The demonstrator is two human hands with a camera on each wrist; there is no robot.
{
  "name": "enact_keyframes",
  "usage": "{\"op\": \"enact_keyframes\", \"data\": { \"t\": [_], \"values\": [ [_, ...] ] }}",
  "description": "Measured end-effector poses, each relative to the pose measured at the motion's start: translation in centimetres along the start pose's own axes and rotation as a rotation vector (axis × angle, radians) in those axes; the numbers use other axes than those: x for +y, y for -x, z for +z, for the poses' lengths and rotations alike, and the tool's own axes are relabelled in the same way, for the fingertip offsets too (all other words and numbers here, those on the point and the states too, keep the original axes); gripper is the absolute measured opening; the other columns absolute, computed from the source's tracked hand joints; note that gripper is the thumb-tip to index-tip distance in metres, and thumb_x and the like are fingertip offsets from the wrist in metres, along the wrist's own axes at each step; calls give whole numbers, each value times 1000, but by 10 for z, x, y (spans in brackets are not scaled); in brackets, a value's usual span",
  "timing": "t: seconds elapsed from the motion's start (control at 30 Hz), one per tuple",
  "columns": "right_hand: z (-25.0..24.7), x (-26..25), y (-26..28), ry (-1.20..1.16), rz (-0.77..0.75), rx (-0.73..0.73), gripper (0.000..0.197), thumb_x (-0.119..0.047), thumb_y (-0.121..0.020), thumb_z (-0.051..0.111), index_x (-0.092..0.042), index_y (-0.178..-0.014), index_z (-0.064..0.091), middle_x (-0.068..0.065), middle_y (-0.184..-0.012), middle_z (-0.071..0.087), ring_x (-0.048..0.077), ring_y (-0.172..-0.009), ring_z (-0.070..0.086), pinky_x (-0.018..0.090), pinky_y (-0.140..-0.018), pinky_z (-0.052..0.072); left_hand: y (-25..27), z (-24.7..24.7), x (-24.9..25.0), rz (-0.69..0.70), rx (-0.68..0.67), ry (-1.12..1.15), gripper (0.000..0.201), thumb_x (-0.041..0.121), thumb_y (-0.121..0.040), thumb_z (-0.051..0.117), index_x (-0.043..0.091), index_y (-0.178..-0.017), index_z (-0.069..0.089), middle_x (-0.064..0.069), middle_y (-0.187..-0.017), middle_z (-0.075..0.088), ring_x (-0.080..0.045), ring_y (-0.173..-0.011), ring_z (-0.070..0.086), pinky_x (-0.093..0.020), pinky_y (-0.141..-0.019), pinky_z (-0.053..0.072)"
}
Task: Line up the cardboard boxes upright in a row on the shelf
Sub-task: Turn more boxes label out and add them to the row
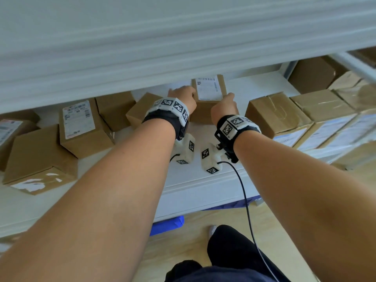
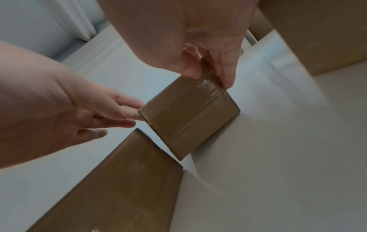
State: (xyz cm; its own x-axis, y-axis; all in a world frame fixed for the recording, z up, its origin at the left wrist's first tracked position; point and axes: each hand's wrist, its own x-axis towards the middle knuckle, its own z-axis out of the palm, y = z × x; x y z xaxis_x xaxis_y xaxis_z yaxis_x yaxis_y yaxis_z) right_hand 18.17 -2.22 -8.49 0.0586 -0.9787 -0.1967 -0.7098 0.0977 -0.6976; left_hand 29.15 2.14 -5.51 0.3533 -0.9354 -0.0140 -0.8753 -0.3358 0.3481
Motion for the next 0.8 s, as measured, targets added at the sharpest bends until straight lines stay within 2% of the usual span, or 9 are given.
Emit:
{"op": "enact_keyframes", "data": {
  "t": [0.07, 0.13, 0.23, 0.3, 0.37, 0.47, 0.6, 0.7, 0.8],
  "values": [
    [-5, 5, 12, 37, -27, -10, 39, -8, -95, 37, -8, -133, 31, 17, -132, 47, 32, -118, 52, 38, -96, 44, 7, 2, 0, -9, -11, -27, 35, -3, -87, 40, 19, -100, 64, -6, -116, 65, -28, -112, 58, -45, -116, 23],
    [-9, 9, 25, 103, -36, -45, 41, -9, -95, 37, -7, -135, 28, 18, -131, 47, 31, -117, 52, 38, -100, 44, 18, 4, 2, -16, -32, -71, 36, 2, -91, 39, 15, -114, 64, -7, -119, 65, -28, -113, 58, -44, -119, 13],
    [-15, 16, 45, 148, -80, -67, 45, -11, -95, 38, -3, -138, 26, 20, -131, 46, 33, -117, 51, 38, -96, 43, 39, 4, 9, 20, -62, -157, 34, 6, -94, 38, 11, -117, 63, -12, -116, 66, -30, -111, 58, -43, -118, 18],
    [-18, 22, 60, 169, -99, -74, 45, -10, -96, 35, -1, -139, 24, 21, -128, 49, 33, -114, 53, 36, -86, 43, 55, 6, 9, 23, -80, -189, 30, 7, -94, 39, 8, -112, 63, -15, -112, 64, -33, -107, 57, -44, -106, 38],
    [-18, 30, 75, 155, -104, -79, 41, -10, -96, 30, -2, -136, 25, 21, -124, 52, 33, -109, 56, 35, -78, 40, 69, 7, 6, 23, -80, -200, 28, 10, -93, 41, 7, -110, 63, -14, -111, 64, -32, -98, 60, -39, -84, 52],
    [-22, 39, 99, 184, -107, -71, 41, -13, -96, 31, -2, -135, 26, 19, -122, 53, 32, -106, 58, 35, -77, 41, 92, 8, 6, 26, -99, -215, 25, 10, -94, 42, 6, -108, 62, -11, -104, 63, -27, -83, 58, -32, -66, 44],
    [-30, 45, 123, 234, -82, -66, 37, -16, -99, 33, -1, -132, 31, 19, -128, 50, 35, -110, 56, 37, -79, 44, 123, 9, 1, -35, -61, -143, 23, 13, -94, 43, 12, -98, 65, -6, -95, 66, -23, -76, 57, -30, -59, 40],
    [-34, 53, 136, 197, -7, -13, 34, -30, -99, 34, -7, -124, 36, 16, -120, 58, 34, -103, 60, 36, -72, 42, 138, 8, -2, -113, -118, -43, 22, 13, -95, 45, 9, -94, 67, -9, -94, 69, -24, -76, 63, -29, -60, 46],
    [-37, 58, 147, 250, 1, -49, 41, -38, -99, 32, -7, -124, 38, 14, -115, 60, 32, -103, 60, 36, -72, 41, 152, 11, -6, -198, -192, 121, 22, 20, -94, 50, 5, -95, 66, -13, -96, 71, -30, -84, 70, -37, -78, 57]
  ]
}}
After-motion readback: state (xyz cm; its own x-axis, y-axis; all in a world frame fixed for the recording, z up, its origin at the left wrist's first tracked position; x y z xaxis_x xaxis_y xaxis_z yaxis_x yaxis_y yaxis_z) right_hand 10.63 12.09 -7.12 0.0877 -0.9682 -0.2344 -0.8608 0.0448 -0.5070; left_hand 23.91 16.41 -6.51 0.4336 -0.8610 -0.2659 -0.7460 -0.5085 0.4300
